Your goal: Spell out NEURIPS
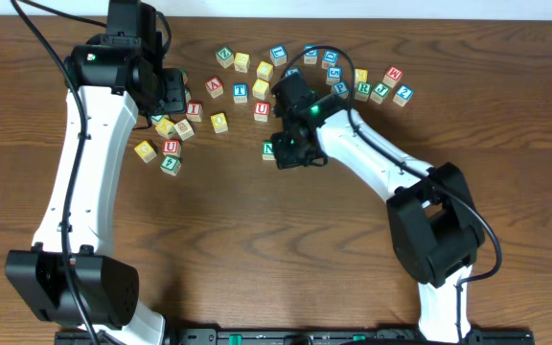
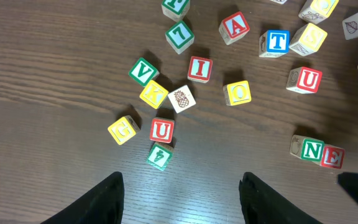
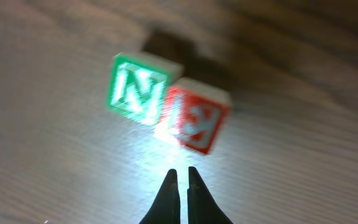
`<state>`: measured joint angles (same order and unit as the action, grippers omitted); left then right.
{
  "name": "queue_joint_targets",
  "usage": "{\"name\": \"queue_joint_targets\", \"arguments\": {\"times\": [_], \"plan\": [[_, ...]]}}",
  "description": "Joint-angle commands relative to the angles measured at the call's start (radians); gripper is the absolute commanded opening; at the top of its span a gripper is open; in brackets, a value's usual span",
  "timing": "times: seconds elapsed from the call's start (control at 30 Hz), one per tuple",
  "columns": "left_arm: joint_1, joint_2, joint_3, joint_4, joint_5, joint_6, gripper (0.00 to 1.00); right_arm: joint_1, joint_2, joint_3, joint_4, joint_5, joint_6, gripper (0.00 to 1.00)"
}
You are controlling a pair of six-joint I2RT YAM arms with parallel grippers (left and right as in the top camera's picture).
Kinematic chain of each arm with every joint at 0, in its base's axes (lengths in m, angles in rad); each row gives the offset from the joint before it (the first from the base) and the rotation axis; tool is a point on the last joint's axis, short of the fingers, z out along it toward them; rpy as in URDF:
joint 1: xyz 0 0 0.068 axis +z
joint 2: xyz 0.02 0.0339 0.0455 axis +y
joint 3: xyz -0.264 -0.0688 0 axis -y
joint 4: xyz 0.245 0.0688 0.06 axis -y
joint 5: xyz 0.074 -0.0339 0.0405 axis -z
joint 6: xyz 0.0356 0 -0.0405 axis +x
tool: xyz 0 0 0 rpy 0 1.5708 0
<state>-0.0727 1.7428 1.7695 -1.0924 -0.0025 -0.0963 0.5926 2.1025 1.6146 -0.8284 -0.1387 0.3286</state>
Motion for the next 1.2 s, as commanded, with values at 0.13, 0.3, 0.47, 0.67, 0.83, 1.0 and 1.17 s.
{"name": "queue_joint_targets", "arguments": {"times": [0.13, 0.3, 0.47, 0.67, 0.83, 1.0, 1.17], "plan": [[0.004, -0.011, 0.017, -0.003, -0.002, 0.010, 0.59, 0.032, -0.008, -0.016, 0.002, -0.003, -0.012, 0.01], [0.004, -0.011, 0.017, -0.002, -0.002, 0.010, 0.59, 0.032, -0.007, -0.032, 0.024, -0.003, -0.011, 0.01], [0.004, -0.011, 0.017, -0.002, -0.002, 0.010, 0.59, 0.032, -0.008, -0.071, 0.062, -0.003, -0.003, 0.01], [0.004, -0.011, 0.017, -0.002, -0.002, 0.010, 0.59, 0.032, 0.000, -0.071, 0.066, -0.003, -0.003, 0.01], [0.004, -0.011, 0.017, -0.002, -0.002, 0.010, 0.59, 0.029, 0.013, -0.071, 0.072, -0.003, 0.006, 0.01], [0.004, -0.011, 0.017, -0.002, -0.002, 0.010, 0.59, 0.027, 0.013, -0.071, 0.090, -0.002, 0.007, 0.01], [0.004, -0.011, 0.017, -0.002, -0.002, 0.010, 0.59, 0.025, 0.013, -0.071, 0.093, -0.002, 0.007, 0.01]]}}
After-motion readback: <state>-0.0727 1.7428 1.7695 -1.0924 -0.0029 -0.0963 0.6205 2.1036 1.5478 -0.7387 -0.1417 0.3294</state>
